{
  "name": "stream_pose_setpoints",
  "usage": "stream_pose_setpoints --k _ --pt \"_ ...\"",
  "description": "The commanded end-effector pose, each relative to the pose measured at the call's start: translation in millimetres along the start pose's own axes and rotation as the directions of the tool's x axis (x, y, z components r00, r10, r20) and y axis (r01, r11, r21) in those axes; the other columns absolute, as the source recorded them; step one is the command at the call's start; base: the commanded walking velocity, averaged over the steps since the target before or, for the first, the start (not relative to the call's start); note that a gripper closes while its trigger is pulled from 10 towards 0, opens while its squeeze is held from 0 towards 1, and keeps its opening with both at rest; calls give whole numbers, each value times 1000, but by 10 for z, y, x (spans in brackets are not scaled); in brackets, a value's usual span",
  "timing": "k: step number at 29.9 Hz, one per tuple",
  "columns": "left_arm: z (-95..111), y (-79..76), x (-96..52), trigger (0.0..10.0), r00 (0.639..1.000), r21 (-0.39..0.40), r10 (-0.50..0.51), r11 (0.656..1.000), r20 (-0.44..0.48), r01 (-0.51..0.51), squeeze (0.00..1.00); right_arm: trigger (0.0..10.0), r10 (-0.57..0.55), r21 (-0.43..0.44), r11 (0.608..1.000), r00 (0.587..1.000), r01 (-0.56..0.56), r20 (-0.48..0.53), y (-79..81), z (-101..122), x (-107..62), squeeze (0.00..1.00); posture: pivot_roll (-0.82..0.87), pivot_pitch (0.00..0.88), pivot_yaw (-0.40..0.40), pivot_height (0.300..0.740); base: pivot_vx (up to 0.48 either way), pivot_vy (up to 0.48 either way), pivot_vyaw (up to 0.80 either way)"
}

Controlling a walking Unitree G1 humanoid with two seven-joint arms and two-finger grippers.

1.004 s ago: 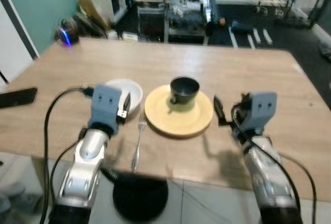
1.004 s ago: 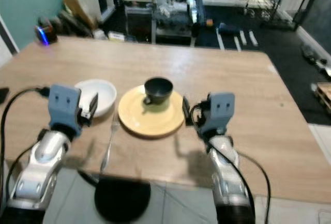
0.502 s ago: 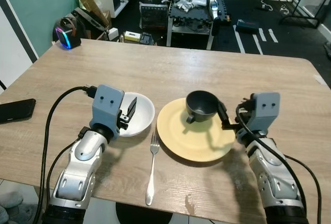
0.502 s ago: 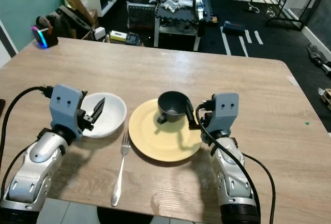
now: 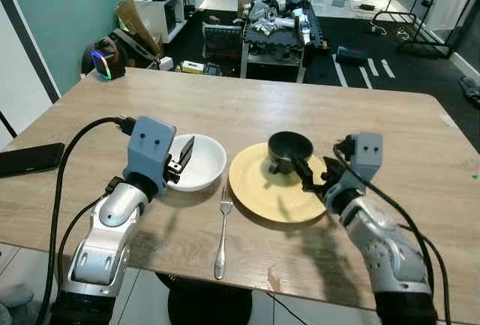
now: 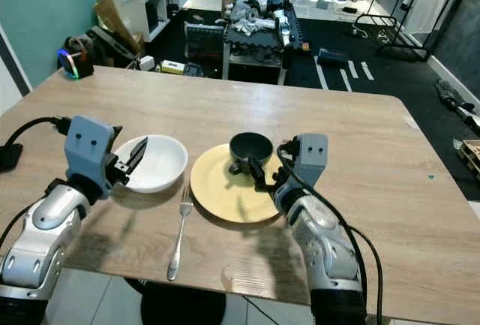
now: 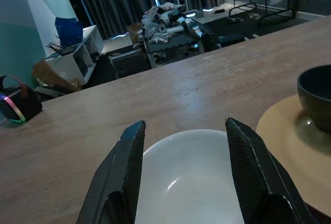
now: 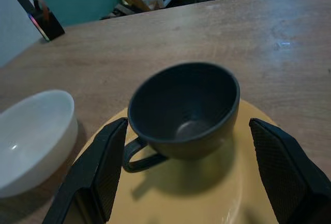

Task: Setting the table

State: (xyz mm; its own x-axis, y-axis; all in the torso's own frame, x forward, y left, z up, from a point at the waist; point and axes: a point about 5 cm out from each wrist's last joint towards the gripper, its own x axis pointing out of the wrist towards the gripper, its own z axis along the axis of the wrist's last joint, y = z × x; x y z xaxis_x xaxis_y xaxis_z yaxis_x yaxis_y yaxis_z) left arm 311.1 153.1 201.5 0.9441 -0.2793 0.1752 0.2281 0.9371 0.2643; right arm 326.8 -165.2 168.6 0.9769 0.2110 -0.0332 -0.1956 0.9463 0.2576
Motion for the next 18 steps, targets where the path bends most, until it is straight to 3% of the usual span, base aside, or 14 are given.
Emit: stream_pose_setpoints --k 1,4,6,8,12,18 --pt "14 31 -6 10000 1000 18 10 1000 -1 -10 0 10000 0 -46 999 1000 -1 -15 21 0 -29 0 -16 0 37 740 0 0 0" --pt "-13 39 -14 10000 999 43 35 998 -12 -35 0 10000 42 -188 981 998 -48 -36 173 -50 -163 0 -17 0 36 740 0 0 0" --pt "-17 39 -14 10000 999 44 38 998 -14 -37 0 10000 40 -218 975 998 -48 -43 200 -68 -194 0 -18 0 36 740 0 0 0" --pt "-20 48 -11 10000 999 43 49 998 -16 -49 0 10000 -35 -285 959 997 16 -63 227 -166 -307 0 -18 0 36 740 0 0 0" --pt "-16 76 -2 10000 998 45 67 997 -15 -66 0 10000 -93 -266 962 991 64 -95 253 -263 -440 0 -26 0 40 740 0 0 0" --pt "-30 92 27 10000 997 48 75 996 -21 -74 0 10000 2 -223 974 985 -40 -170 364 -362 -571 0 -45 0 49 740 0 0 0"
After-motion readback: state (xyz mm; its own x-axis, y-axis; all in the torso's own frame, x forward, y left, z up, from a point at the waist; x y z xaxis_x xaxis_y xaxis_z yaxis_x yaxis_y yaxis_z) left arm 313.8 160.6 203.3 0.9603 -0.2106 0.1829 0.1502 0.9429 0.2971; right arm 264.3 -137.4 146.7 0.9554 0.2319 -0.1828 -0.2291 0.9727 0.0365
